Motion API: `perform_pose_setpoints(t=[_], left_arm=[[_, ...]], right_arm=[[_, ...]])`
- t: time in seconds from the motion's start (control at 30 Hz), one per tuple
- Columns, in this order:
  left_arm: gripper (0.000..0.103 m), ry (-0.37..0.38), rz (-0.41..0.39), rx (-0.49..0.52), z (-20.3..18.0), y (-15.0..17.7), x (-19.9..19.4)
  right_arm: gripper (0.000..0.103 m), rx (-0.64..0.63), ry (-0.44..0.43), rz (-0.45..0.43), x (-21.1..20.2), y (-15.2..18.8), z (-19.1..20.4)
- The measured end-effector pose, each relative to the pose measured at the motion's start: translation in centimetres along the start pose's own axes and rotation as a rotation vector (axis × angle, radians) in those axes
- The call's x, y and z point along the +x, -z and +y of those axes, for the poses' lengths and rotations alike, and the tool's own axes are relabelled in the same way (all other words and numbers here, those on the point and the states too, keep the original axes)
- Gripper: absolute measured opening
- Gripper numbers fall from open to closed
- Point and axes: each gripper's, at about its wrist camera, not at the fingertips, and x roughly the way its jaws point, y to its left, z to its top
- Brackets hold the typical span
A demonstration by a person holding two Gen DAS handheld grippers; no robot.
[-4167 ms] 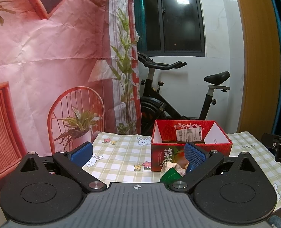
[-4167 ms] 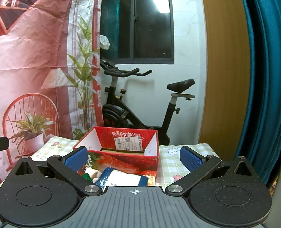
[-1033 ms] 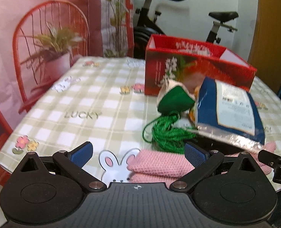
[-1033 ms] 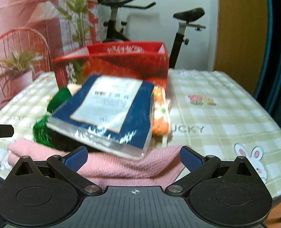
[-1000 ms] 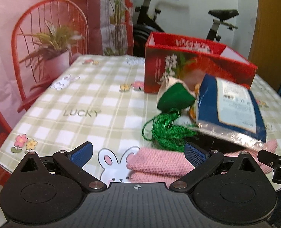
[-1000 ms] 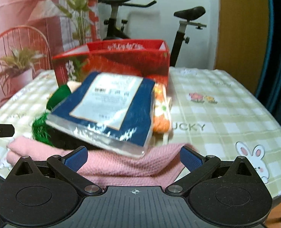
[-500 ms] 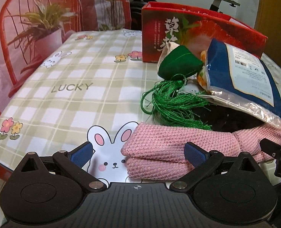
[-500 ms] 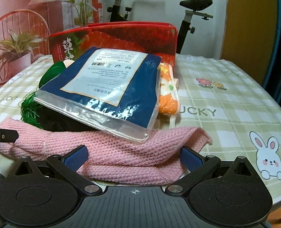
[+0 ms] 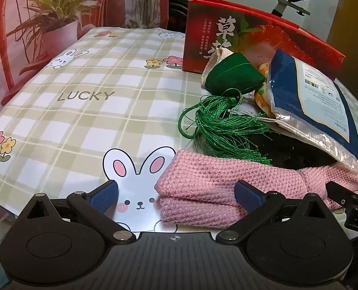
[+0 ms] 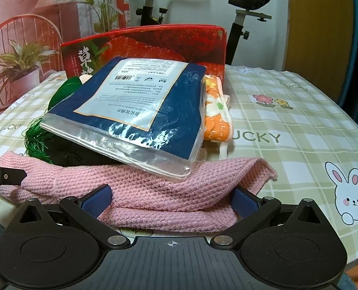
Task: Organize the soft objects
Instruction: 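Lower both grippers toward the pink knitted towel in the pile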
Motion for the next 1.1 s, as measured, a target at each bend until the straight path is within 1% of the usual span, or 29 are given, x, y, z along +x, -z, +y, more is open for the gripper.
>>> perform_pose_setpoints(t=[0.67,0.87,0.93,0.97,1.07,1.1], left_arm=[[0.103,0.017,0.002,0.010,0.0,0.1,0.0],[0.102,0.027,0.003,0.014,0.1,0.2,-0.1],[0.098,0.037,-0.001,0.020,0.1,0.2,-0.3],[0.094,0.043,-0.002,0.024,0.1,0.2,-0.4],[0.084,0.070,-0.006,0.025,0.1,0.2,-0.8],[0.079,0.078,-0.007,0.027,0.0,0.3,-0.9]], right_arm=[[0.102,-0.001,-0.011,0.010,-0.2,-0.1,0.0],[0.091,-0.006,-0.026,0.017,-0.5,-0.1,0.4],[0.087,-0.007,-0.031,0.023,-0.6,-0.2,0.5],[0.086,-0.008,-0.035,0.025,-0.7,-0.2,0.5],[0.076,-0.013,-0.049,0.036,-1.0,-0.3,0.8],[0.071,-0.018,-0.056,0.040,-1.1,-0.3,0.9]])
